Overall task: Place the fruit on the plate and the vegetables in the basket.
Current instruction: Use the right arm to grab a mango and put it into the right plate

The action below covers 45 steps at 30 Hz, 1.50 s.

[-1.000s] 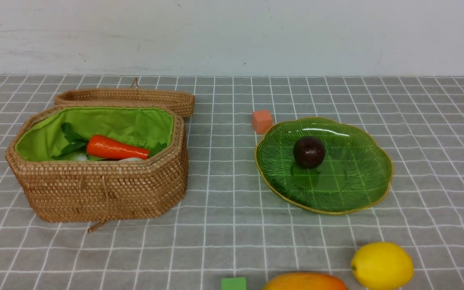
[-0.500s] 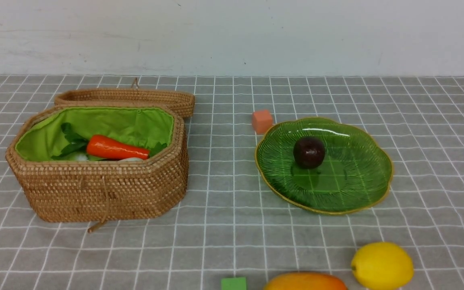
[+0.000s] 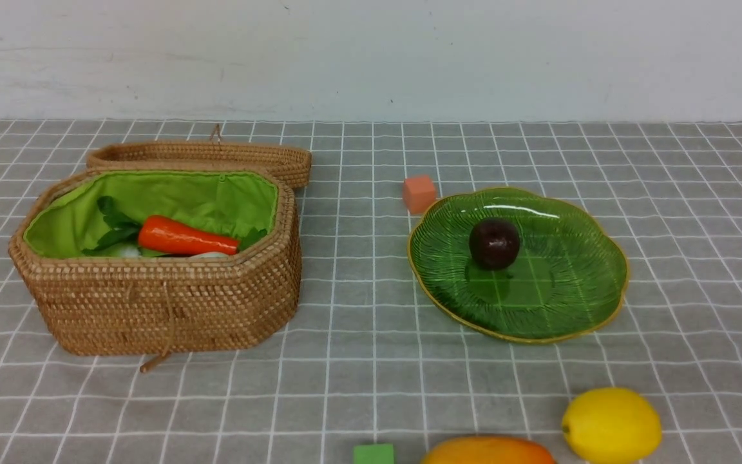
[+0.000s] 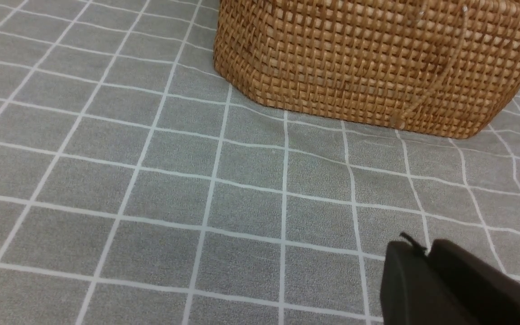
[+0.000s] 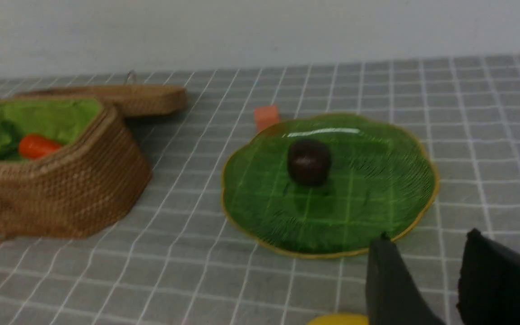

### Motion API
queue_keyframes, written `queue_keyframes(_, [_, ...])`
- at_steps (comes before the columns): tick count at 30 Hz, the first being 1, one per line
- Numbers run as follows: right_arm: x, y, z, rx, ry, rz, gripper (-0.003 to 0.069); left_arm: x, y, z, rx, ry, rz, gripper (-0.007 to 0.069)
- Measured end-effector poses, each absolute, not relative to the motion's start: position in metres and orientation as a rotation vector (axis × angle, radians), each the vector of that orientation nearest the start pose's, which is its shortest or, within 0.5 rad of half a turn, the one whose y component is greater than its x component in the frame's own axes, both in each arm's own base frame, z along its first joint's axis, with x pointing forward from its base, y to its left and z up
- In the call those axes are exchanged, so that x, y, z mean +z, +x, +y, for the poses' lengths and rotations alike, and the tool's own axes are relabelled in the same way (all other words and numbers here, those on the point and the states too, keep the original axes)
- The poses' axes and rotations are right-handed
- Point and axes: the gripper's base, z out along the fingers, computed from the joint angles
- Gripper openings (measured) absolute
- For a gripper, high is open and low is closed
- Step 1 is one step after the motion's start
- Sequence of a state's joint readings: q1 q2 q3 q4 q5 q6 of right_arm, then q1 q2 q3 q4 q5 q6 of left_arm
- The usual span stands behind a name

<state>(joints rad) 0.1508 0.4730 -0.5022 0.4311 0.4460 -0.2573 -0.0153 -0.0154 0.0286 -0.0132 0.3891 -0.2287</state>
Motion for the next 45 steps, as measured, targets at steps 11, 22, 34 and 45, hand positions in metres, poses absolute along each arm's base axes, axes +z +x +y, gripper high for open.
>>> queue_keyframes(11, [0.295,0.130,0.070,0.475,-0.507,2.205,0.0241,0.169,0.052,-0.001,-0.180,-0.209,1.878,0.0060])
queue_keyframes(22, [0.296,0.193,0.144,0.419,-1.227,2.266,0.0412,0.169,0.052,-0.001,-0.180,-0.209,1.878,0.0074])
queue_keyframes(34, [0.224,0.210,0.209,0.207,-1.730,2.263,0.0676,0.169,0.052,-0.001,-0.180,-0.209,1.878,0.0091])
queue_keyframes(45, [0.184,0.225,0.219,0.145,-1.810,2.328,0.0589,0.169,0.052,-0.001,-0.180,-0.209,1.878,0.0095])
